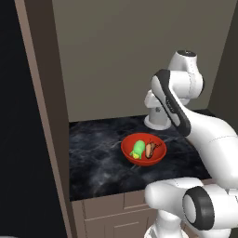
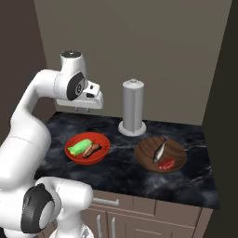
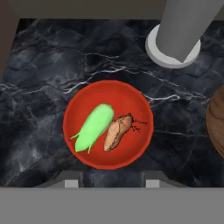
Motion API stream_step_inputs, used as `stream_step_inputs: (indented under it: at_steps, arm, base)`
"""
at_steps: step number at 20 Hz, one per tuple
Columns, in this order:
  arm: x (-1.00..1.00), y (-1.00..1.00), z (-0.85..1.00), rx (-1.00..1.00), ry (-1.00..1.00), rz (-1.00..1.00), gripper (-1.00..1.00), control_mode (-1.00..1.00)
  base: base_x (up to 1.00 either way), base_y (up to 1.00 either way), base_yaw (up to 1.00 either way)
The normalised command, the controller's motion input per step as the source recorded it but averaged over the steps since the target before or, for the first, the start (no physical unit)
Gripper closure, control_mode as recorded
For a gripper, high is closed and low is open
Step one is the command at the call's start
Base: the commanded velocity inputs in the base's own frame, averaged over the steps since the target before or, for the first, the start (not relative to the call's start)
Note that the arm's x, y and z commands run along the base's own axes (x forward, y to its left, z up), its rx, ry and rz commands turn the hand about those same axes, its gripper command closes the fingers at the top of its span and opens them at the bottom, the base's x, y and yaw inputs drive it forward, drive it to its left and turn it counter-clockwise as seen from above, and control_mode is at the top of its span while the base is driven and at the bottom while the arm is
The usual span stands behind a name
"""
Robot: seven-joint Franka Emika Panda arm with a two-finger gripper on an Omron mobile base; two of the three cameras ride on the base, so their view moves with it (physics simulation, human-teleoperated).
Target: Place the bowl with the corn and potato on the top shelf of the fridge. Place the bowl with the fish and steak on the second highest shelf of the fridge.
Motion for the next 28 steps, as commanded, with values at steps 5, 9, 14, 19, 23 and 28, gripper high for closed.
stream_step_inputs:
  at_steps: [5, 9, 14, 19, 23, 28]
  arm:
    - [0.0, 0.0, -0.05, 0.0, 0.03, 0.0, -1.0, -1.0]
    - [-0.24, -0.13, -0.42, 0.08, 0.1, -0.06, -1.0, -1.0]
    - [-0.55, -0.58, -0.71, 0.2, 0.17, -0.25, -1.0, -1.0]
    - [-0.35, -0.56, -0.74, 0.24, 0.16, -0.28, -1.0, -1.0]
    - [0.02, -0.11, -0.43, 0.06, 0.05, -0.15, -1.0, -1.0]
    - [0.28, 0.0, -0.39, -0.03, 0.03, -0.05, -1.0, -1.0]
  base:
    - [0.0, 0.0, 0.0]
    - [0.0, 0.0, 0.0]
    - [0.0, 0.0, 0.0]
    - [0.0, 0.0, 0.0]
    - [0.0, 0.0, 0.0]
    - [0.0, 0.0, 0.0]
